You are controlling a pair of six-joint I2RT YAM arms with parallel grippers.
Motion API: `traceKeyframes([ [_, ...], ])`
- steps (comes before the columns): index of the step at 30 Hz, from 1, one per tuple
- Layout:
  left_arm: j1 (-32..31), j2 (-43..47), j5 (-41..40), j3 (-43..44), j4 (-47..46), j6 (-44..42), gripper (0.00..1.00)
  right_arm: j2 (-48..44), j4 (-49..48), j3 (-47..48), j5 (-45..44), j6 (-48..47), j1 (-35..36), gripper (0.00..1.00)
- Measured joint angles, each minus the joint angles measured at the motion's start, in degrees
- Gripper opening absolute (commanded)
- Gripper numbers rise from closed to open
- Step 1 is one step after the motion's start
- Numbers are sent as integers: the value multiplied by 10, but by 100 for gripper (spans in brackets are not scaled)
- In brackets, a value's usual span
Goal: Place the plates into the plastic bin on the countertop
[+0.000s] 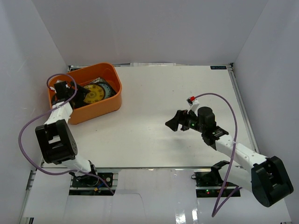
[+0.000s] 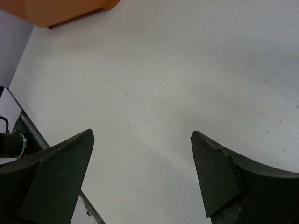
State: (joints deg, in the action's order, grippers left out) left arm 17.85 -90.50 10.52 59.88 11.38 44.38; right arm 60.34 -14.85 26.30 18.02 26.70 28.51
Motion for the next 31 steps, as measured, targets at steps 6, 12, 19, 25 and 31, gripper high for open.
traceKeyframes([
  [6,-6,82,-12,-12,-2,5,98,0,5,0,-7,-4,0,97],
  [12,-29,204,-96,-12,9,-28,98,-6,21,2,-15,-5,0,90],
  [19,-39,340,-108,-71,45,-51,98,-63,75,46,-33,-9,0,90],
  [25,-97,529,74,-111,52,-82,98,-188,174,164,-97,-64,0,90],
  [31,-141,653,188,-149,65,-121,98,-386,162,144,-188,-104,0,90],
])
